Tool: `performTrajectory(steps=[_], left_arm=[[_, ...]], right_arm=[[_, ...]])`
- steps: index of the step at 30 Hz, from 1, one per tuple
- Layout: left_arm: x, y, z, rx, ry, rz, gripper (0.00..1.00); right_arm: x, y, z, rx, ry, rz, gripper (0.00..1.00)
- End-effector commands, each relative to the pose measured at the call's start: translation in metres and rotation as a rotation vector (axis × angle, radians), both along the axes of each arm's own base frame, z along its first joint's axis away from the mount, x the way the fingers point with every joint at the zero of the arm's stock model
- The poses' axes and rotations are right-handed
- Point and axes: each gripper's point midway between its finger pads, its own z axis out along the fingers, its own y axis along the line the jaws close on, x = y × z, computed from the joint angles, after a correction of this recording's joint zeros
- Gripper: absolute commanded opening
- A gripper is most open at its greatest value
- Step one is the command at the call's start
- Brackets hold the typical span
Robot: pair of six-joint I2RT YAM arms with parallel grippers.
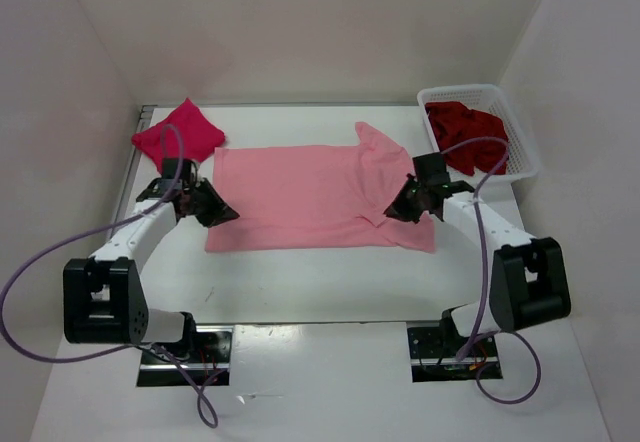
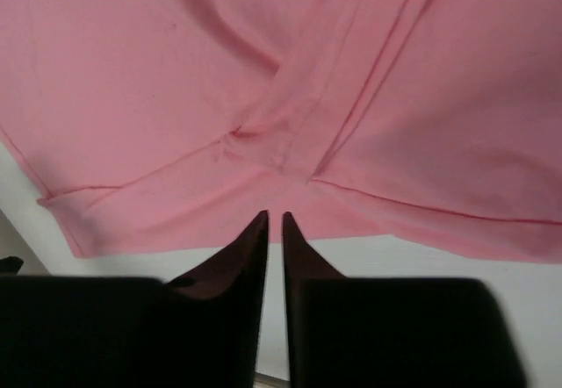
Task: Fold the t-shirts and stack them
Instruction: Fold the flattened tshirt in 1/3 of the way
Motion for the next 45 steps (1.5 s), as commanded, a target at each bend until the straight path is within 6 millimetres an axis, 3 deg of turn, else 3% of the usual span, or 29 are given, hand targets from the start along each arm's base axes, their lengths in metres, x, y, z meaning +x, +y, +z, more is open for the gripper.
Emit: performTrajectory(steps=[1, 6, 12, 15, 18, 20, 23, 28, 31, 33, 34, 36, 39, 40, 41, 42, 44, 45], left_arm=[[0.019, -0.019, 0.002, 0.036, -0.047, -0.028, 0.1], [0.019, -0.032, -0.019, 0.045, -0.017, -0.05, 0.1], [0.01, -0.031, -0.05, 0.05, 0.064, -0.052, 0.1], [0.012, -0.03, -0.049, 0.059, 0.054, -0.046, 0.11], [0.013, -0.027, -0.051, 0.08, 0.05, -0.042, 0.11], [0.009, -0.026, -0.057, 0.081, 0.07, -0.043, 0.11], [0.009, -0.026, -0.06, 0.082, 0.079, -0.044, 0.11], [0.007, -0.026, -0.061, 0.083, 0.088, -0.044, 0.11], [0.007, -0.026, -0.058, 0.082, 0.079, -0.044, 0.11], [0.006, -0.026, -0.056, 0.082, 0.079, -0.044, 0.11], [0.007, -0.026, -0.054, 0.082, 0.079, -0.044, 0.12], [0.008, -0.029, -0.043, 0.08, 0.053, -0.052, 0.12], [0.012, -0.034, -0.032, 0.095, 0.017, -0.062, 0.15], [0.012, -0.041, -0.028, 0.098, 0.003, -0.09, 0.15], [0.012, -0.042, -0.029, 0.114, 0.001, -0.094, 0.15], [0.013, -0.048, -0.026, 0.113, -0.011, -0.11, 0.15], [0.011, -0.066, -0.029, 0.115, -0.01, -0.153, 0.15], [0.008, -0.072, -0.034, 0.117, 0.004, -0.172, 0.15]], right_arm=[[0.009, 0.019, -0.012, 0.0, -0.037, 0.034, 0.23], [0.001, 0.028, -0.038, -0.008, 0.024, 0.055, 0.39], [0.009, 0.028, -0.056, -0.026, 0.048, 0.047, 0.4], [0.015, 0.029, -0.061, -0.028, 0.057, 0.047, 0.4], [0.023, 0.034, -0.056, -0.009, 0.043, 0.044, 0.39], [0.028, 0.036, -0.055, -0.002, 0.043, 0.034, 0.25], [0.045, 0.041, -0.04, 0.014, 0.002, 0.027, 0.21], [0.068, 0.05, -0.032, 0.036, -0.011, 0.029, 0.21], [0.091, 0.067, -0.035, 0.043, -0.012, 0.042, 0.2], [0.111, 0.08, -0.034, 0.044, -0.015, 0.056, 0.24], [0.12, 0.089, -0.022, 0.052, -0.036, 0.081, 0.27], [0.124, 0.099, -0.012, 0.035, -0.067, 0.101, 0.36], [0.12, 0.096, 0.013, -0.03, -0.131, 0.138, 0.5], [0.113, 0.09, 0.008, -0.054, -0.124, 0.137, 0.52], [0.108, 0.085, 0.02, -0.063, -0.153, 0.135, 0.53], [0.094, 0.08, 0.009, -0.072, -0.122, 0.136, 0.53], [0.082, 0.078, 0.014, -0.047, -0.138, 0.135, 0.39], [0.064, 0.077, -0.004, -0.031, -0.086, 0.147, 0.2]])
